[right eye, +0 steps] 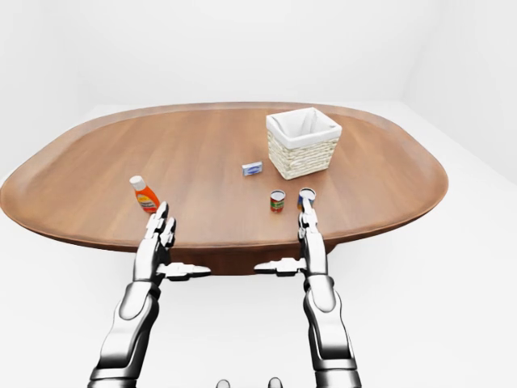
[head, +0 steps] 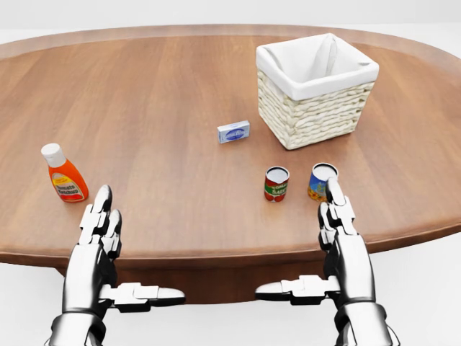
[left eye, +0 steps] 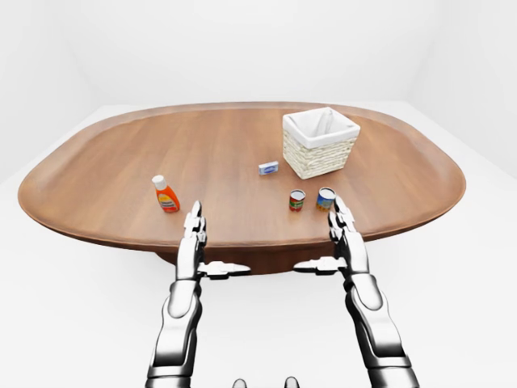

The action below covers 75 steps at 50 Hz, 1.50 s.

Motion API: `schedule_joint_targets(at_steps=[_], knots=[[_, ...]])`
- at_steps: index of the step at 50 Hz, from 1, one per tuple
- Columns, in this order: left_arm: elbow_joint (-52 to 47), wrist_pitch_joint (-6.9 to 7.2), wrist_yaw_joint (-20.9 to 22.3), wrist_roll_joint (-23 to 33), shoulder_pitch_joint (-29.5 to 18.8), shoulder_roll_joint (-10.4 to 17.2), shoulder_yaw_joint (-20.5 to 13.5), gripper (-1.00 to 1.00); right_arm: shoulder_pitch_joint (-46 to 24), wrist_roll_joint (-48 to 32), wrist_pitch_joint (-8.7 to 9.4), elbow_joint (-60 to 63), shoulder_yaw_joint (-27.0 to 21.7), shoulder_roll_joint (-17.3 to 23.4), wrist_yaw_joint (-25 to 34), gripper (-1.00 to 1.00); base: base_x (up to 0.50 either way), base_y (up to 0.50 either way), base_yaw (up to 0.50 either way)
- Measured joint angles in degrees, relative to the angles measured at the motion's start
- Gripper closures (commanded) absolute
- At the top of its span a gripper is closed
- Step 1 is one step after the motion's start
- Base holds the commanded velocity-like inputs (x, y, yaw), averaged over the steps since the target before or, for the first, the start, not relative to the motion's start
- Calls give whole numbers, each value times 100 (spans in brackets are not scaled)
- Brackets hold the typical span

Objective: Pick up the tomato sauce, and put it in the basket.

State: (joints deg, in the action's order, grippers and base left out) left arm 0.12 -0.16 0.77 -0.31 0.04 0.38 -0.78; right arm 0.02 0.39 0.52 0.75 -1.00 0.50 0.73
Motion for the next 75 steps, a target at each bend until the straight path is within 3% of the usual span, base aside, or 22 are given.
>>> schedule_joint_targets(at_steps=[14,17,20,25,29,40,48,59,75], knots=[[-80,29,87,-75,30,42,-98,-100,-14,31,139,211,-136,67,90,-100,0,0,0],[-238,138,70,-116,27,74,-180,-100,14,65,229,377,-188,84,100,-100,0,0,0],[-659,502,12,-220,10,134,-356,-100,67,118,389,690,-285,110,99,-100,0,0,0],[-1593,516,-207,-467,-62,243,-816,-100,213,286,448,1550,-615,160,90,-100,0,0,0],[-2243,516,-430,-771,-111,318,-1220,-100,292,635,448,2537,-1174,222,91,-100,0,0,0],[-4074,516,-1089,-1874,-214,607,-2373,-100,500,2705,448,4760,-3522,861,-332,-100,0,0,0],[-4699,516,-1601,-2627,-193,798,-2992,-100,864,4027,448,5406,-4552,1391,-810,-100,0,0,0],[-5014,516,-1869,-2990,-119,888,-3212,-100,1074,4709,448,5755,-5076,1561,-961,-100,0,-2,0],[-5066,516,-1917,-3066,-123,899,-3196,-100,1113,4644,448,5892,-5042,1411,-810,-100,0,-23,0]])
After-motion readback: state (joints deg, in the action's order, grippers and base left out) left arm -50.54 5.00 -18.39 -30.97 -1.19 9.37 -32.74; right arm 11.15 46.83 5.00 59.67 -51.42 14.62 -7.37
